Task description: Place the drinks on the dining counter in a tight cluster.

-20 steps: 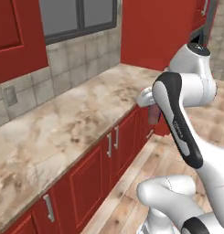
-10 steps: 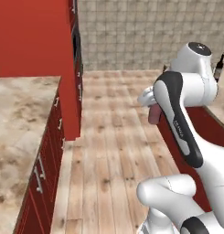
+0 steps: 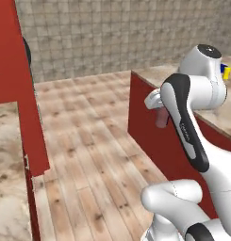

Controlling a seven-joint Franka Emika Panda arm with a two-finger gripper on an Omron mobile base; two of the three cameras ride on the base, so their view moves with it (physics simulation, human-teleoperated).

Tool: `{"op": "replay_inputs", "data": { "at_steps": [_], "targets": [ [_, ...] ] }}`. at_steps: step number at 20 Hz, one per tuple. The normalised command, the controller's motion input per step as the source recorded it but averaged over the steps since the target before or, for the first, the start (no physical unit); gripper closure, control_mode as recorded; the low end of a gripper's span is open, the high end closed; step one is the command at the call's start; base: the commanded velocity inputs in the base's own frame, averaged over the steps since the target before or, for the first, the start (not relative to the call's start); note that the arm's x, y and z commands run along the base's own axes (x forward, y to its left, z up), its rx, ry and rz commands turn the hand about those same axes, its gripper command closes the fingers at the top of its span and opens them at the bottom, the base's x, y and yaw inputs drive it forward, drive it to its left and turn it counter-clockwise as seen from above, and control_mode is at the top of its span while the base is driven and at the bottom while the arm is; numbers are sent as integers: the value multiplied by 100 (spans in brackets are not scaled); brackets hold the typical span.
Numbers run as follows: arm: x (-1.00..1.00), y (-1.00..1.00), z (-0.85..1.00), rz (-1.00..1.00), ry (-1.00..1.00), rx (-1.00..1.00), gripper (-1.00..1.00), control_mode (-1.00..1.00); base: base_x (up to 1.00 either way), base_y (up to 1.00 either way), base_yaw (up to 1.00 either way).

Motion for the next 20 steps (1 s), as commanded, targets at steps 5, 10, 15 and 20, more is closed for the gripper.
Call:
{"op": "replay_inputs", "data": {
  "at_steps": [5,10,15,20],
  "targets": [
    [0,0,0,0,0,0,100,100,100,16,-42],
    [0,0,0,0,0,0,100,100,97,0,-55],
    [0,0,0,0,0,0,100,100,66,0,-67],
    [0,0,0,0,0,0,100,100,59,0,-70]
  ]
}}
